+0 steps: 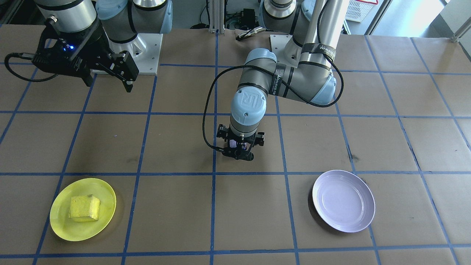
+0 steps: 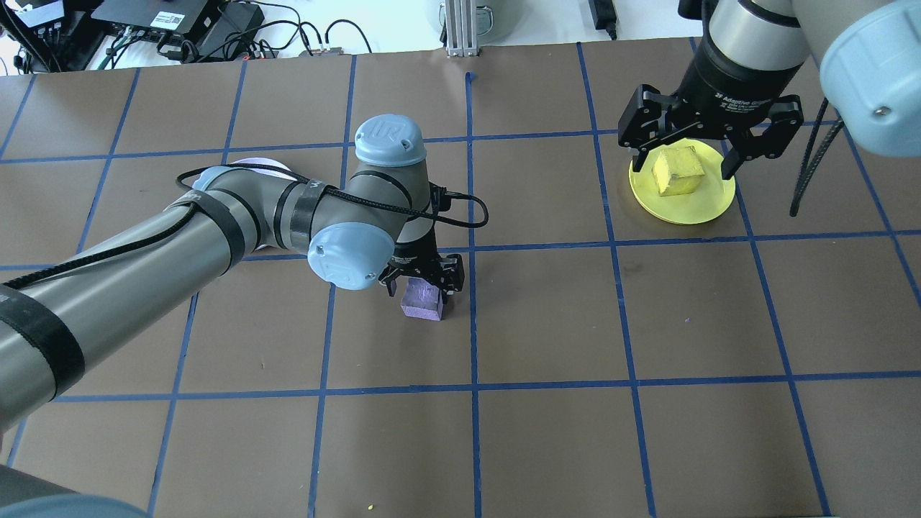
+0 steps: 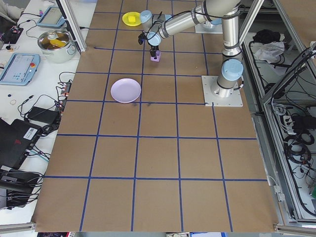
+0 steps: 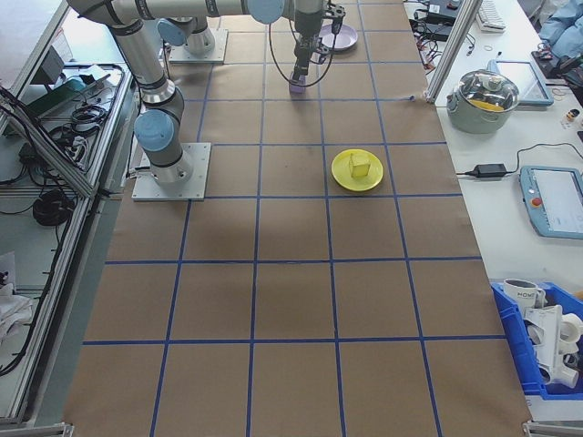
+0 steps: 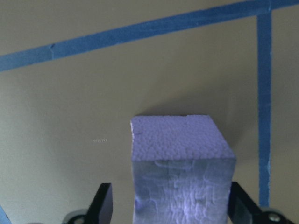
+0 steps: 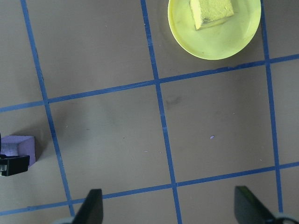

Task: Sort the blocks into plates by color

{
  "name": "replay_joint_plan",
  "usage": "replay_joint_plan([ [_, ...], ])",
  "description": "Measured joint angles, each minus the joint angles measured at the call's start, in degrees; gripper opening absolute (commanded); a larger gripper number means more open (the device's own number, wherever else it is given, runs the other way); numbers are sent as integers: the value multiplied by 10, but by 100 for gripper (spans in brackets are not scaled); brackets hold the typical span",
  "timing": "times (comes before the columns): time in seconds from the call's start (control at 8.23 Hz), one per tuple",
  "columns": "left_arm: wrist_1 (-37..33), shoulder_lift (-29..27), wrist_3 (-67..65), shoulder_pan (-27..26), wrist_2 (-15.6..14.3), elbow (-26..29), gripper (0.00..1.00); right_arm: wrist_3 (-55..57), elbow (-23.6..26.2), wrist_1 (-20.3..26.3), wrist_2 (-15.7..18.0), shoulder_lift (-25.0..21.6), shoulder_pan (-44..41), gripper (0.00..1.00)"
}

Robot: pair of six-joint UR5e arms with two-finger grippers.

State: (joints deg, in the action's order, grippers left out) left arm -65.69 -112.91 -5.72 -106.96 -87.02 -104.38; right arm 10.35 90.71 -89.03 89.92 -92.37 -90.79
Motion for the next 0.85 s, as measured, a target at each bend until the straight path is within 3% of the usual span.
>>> replay_joint_plan([
  [0.49,-17,17,6,1,-3,5,0,0,-1,0,-2,0,0,100],
  [0.85,-80,58,15,30,-15,28,0,1,-7,0,-1,0,1,100],
])
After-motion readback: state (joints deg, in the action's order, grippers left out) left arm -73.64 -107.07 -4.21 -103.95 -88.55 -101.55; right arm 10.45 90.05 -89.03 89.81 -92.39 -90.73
